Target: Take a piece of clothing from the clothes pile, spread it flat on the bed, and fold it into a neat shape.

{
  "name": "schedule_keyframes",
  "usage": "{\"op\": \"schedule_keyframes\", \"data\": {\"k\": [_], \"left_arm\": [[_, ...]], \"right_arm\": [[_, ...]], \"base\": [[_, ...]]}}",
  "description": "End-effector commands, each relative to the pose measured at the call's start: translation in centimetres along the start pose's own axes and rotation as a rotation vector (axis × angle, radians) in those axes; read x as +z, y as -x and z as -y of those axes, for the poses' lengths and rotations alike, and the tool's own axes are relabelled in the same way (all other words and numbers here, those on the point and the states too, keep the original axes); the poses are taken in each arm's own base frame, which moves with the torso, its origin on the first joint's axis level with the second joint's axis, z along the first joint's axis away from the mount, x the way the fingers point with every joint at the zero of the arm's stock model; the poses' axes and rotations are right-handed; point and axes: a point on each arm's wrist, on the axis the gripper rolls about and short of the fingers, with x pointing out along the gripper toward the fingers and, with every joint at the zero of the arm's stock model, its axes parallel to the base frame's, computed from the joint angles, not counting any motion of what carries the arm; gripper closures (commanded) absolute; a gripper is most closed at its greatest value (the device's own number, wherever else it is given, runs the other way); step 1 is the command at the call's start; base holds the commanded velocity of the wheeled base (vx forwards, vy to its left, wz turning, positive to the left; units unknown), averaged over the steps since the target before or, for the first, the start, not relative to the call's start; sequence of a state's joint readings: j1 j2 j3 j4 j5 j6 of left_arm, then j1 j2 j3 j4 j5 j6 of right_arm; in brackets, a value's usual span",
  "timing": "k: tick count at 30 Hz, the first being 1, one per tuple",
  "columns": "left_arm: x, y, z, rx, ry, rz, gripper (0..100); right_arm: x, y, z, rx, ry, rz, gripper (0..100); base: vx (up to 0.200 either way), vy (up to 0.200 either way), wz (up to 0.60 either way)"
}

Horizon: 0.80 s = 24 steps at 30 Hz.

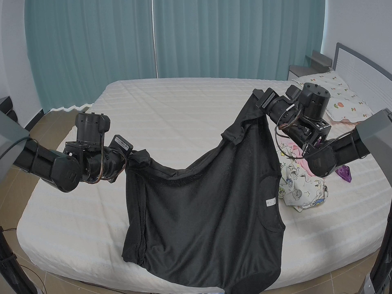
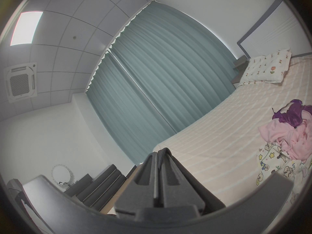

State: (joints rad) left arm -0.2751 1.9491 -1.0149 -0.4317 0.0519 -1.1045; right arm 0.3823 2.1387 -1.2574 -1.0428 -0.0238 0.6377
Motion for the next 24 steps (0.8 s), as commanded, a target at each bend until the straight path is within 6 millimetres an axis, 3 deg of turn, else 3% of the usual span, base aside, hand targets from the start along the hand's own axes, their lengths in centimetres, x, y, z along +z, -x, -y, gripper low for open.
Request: {"op": "schedule_keyframes", "data": {"k": [1,6,7,8,13,20,24], "left_arm": [[-0.2,-2.8,-1.1,0.044,0.004,-0.011,100],[0.0,-5.6,-1.9,0.069,0.011,-0.009,100],[0.0,-6.1,-2.2,0.077,0.014,-0.010,0],[-0.1,-6.3,-2.3,0.078,0.014,-0.011,0],[0.3,-9.2,-4.1,0.119,0.027,-0.014,0],[2.1,-10.2,-5.0,0.127,0.050,0.024,0],[2.2,-10.2,-5.5,0.140,0.051,0.022,0]], "right_arm": [[-2.6,-0.9,2.8,-0.056,-0.023,-0.052,100],[-4.5,-2.5,5.6,-0.101,-0.042,-0.060,100],[-4.9,-2.7,6.2,-0.109,-0.048,-0.063,100],[-5.0,-2.8,6.4,-0.112,-0.049,-0.064,0],[-8.6,-3.4,9.6,-0.194,-0.054,-0.150,0],[-8.3,-4.3,13.5,-0.302,-0.047,-0.095,0],[-9.3,-3.1,15.1,-0.381,-0.038,-0.161,0]], "base": [[0.000,0.000,0.00],[0.000,0.000,0.00],[0.000,0.000,0.00],[0.000,0.000,0.00],[0.000,0.000,0.00],[0.000,0.000,0.00],[0.000,0.000,0.00]]}}
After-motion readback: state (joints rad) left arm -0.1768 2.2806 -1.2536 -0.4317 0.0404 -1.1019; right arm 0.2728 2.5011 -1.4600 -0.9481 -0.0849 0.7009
